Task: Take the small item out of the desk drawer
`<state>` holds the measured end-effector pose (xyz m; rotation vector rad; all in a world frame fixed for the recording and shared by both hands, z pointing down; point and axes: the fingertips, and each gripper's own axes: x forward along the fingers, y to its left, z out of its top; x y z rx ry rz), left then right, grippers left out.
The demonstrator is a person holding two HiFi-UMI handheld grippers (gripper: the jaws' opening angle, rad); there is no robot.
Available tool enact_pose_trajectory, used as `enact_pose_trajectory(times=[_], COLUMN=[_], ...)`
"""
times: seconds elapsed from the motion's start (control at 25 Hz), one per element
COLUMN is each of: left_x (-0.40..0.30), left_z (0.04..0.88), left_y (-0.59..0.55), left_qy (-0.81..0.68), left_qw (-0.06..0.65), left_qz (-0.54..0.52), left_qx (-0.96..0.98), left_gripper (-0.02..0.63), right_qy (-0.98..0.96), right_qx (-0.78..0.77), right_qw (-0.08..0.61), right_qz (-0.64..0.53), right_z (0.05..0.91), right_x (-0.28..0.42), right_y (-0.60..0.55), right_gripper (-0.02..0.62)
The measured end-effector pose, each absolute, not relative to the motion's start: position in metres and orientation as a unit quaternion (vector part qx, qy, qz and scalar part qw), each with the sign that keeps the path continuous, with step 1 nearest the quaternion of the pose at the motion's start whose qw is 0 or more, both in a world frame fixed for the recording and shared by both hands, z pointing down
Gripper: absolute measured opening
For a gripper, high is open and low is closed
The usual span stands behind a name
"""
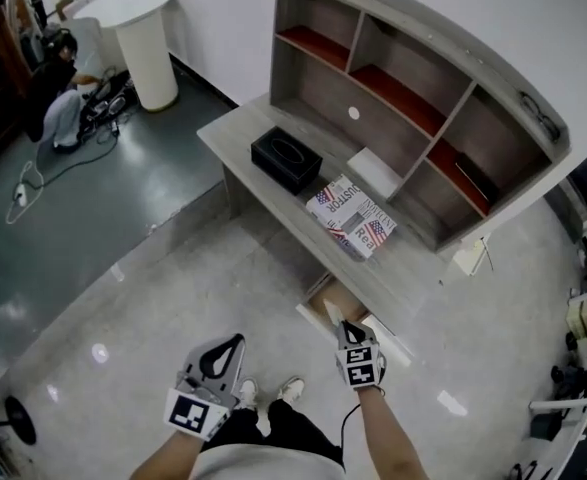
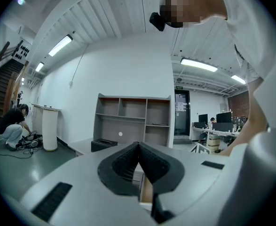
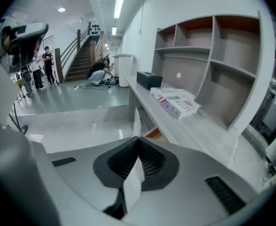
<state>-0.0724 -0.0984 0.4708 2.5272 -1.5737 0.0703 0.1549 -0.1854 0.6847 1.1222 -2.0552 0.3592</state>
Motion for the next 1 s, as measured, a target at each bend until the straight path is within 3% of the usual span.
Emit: enact_pose_trajectory(times=[1.0], left_x=[-0.075], left_z=[0.368], left_y=[-0.125], left_qy=[-0.518], left_qw=[-0.031], left_qz=[-0.034], left_qx=[0.854], left_gripper=[0.018], right_qy=[-0.823], right_qx=[0.559], right_qw=[0.092], right_qz=[0.033], right_z=[0.389], right_x=[0.22], right_y=[-0.165], right_gripper=[0.025])
